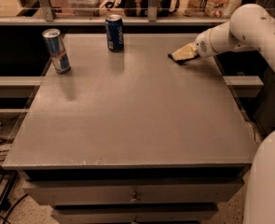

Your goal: Move rxbar chocolate near redbull can

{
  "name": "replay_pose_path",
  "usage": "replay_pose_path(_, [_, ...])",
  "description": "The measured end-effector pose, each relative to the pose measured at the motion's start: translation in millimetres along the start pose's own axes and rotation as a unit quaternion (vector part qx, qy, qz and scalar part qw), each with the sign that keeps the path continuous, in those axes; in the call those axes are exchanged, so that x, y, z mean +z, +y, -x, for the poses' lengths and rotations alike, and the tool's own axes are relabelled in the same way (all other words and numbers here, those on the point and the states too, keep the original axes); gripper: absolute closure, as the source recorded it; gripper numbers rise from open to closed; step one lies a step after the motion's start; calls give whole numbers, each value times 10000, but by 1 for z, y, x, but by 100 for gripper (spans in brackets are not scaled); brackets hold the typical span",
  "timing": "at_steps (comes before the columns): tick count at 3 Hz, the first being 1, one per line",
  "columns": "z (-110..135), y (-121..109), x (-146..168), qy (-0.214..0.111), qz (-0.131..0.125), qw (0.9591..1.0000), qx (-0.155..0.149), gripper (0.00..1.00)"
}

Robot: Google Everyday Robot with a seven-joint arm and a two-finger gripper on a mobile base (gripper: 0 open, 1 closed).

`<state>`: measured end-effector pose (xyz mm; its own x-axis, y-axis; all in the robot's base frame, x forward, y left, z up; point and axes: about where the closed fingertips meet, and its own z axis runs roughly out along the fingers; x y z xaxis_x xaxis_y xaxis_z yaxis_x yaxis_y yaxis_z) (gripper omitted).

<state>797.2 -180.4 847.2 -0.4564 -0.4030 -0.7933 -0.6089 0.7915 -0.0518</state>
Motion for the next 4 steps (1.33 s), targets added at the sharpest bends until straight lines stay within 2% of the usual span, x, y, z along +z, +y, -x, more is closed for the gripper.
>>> replay_pose_path(1, [6, 13, 1, 173, -2, 9993, -317, 64])
replay_pose_path(2, [14, 32, 3, 252, 134, 9978, -597, 88])
replay_pose_path(3, [39, 64, 3, 117, 519, 9942, -934, 100])
replay_pose_path(4, [80, 111, 1, -2, 941, 9842, -1501, 100])
